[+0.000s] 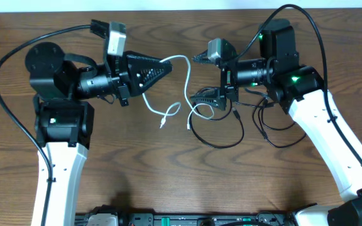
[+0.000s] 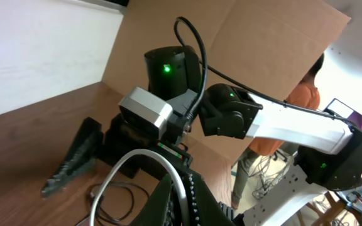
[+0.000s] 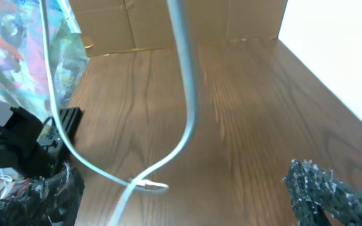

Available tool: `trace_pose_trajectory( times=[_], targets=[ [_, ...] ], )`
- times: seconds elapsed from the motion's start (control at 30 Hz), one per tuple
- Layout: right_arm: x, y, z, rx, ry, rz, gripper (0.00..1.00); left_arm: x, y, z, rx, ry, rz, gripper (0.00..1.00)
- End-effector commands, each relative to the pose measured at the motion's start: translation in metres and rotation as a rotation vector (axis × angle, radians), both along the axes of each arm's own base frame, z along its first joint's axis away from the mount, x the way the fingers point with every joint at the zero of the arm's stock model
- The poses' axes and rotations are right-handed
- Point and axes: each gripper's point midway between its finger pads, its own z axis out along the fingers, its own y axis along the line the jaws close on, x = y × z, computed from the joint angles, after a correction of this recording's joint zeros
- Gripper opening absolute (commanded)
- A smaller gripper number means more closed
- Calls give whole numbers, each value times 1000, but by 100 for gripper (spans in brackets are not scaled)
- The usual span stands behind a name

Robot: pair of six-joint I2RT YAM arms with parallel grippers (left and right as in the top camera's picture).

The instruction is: Untangle cables

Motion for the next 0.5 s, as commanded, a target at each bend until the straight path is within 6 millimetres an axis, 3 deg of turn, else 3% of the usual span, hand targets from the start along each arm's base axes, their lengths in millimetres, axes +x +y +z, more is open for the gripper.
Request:
trace_pose_trajectory(
  times=[0.0, 0.47],
  targets=[
    [-2, 1, 4, 17, 9, 11, 99, -10, -6, 14, -2, -42, -36, 8],
    [-1, 2, 12, 46, 0, 22, 99, -15, -13, 14, -4, -34, -61, 8]
  ],
)
